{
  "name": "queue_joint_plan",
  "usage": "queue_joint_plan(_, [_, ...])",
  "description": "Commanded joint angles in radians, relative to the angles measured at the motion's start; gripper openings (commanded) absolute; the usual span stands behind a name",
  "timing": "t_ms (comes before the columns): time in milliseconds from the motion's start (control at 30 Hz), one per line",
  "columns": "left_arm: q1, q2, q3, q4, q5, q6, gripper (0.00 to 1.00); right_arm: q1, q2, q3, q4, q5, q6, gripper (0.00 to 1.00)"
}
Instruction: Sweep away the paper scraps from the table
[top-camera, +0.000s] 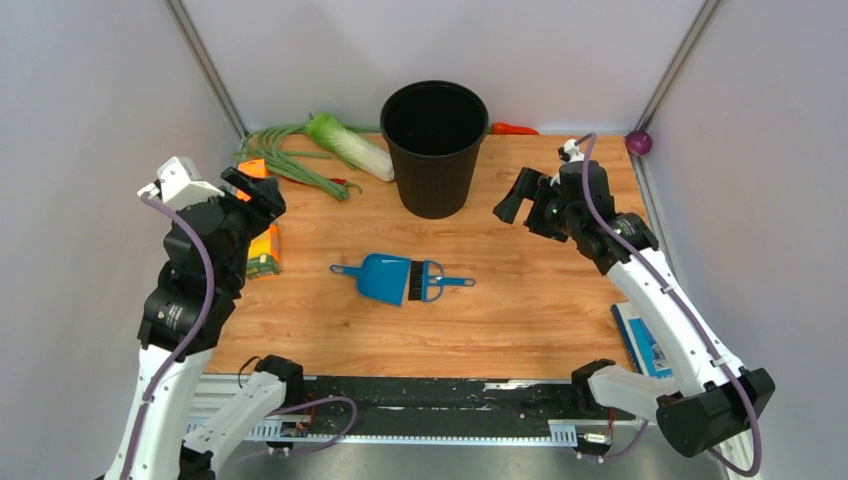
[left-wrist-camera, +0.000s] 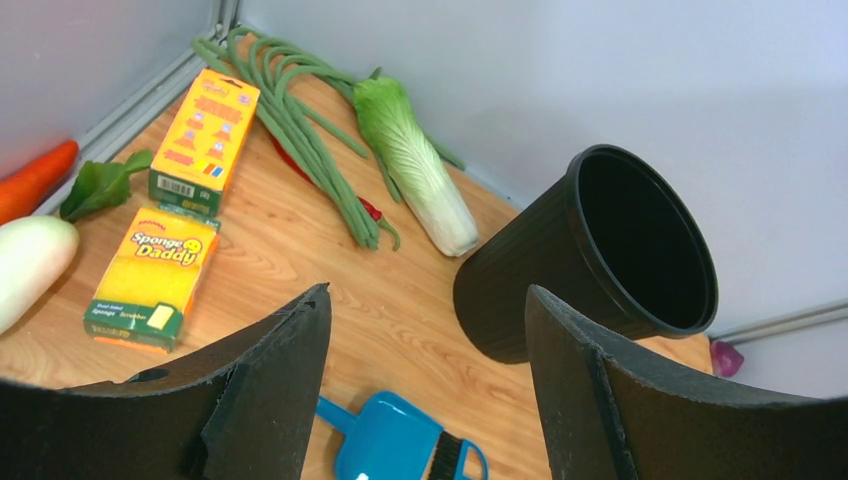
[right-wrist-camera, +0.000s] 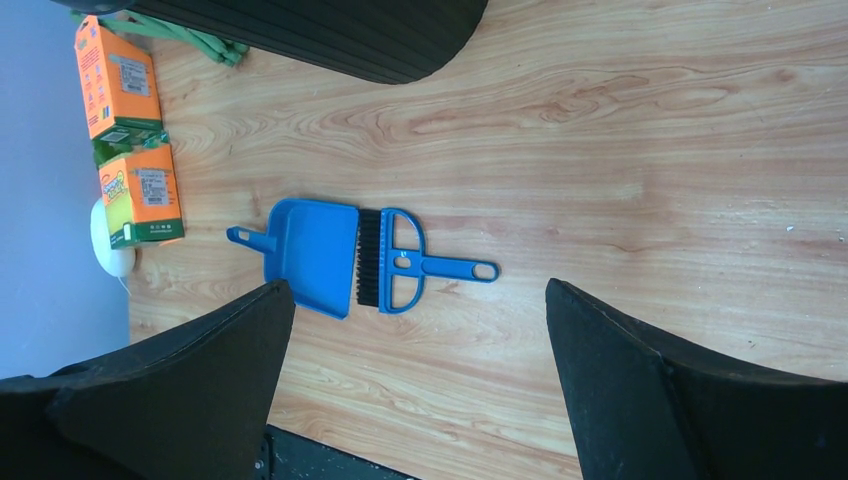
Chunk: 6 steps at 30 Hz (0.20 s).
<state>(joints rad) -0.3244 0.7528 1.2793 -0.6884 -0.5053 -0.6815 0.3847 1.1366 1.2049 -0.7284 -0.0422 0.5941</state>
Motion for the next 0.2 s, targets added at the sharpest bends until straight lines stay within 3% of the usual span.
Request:
queue_joint_plan(0, [0.004,-0.013,-0.009,0.038,0.007,0.031,0.78,0.0,-0.035,-0.001,0.04,0.001,0.019,1.0])
queue_joint_plan(167, [0.002,0.031,0.035,-0.034,-0.007,0.008,0.77,-0.001,-0.04,0.001,0.04,0.004,0.015,1.0])
